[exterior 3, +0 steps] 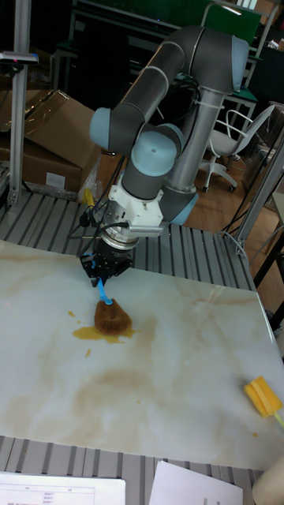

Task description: Scrub the table with a brush

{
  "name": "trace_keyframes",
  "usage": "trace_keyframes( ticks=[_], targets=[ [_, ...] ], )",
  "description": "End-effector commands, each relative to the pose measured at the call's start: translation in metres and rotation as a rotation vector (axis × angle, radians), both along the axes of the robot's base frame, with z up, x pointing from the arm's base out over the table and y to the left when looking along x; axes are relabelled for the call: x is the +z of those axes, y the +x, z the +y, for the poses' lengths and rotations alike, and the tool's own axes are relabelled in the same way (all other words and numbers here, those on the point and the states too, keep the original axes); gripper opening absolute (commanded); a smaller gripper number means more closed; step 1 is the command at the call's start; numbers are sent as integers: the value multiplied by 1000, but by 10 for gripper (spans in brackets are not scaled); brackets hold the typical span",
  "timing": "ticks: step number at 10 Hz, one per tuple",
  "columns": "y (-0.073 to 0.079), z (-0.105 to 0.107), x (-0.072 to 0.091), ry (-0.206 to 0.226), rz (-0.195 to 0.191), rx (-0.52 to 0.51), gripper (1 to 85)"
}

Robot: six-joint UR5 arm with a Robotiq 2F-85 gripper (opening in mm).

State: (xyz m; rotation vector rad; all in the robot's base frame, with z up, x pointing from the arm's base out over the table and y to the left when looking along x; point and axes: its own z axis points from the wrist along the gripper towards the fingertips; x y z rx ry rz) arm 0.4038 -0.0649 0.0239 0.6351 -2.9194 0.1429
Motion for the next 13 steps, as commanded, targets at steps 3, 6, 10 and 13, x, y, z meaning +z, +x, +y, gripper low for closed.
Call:
trace_keyframes(
  ticks=[3, 6, 10, 13],
  targets=[
    [30, -36, -4, -45, -7, 135, 13],
    [22, 4, -15, 24, -2, 90, 13],
    [-13, 58, -11, 22, -13, -19, 13],
    [-8, 58, -1, 4, -43, -45, 13]
  ],
)
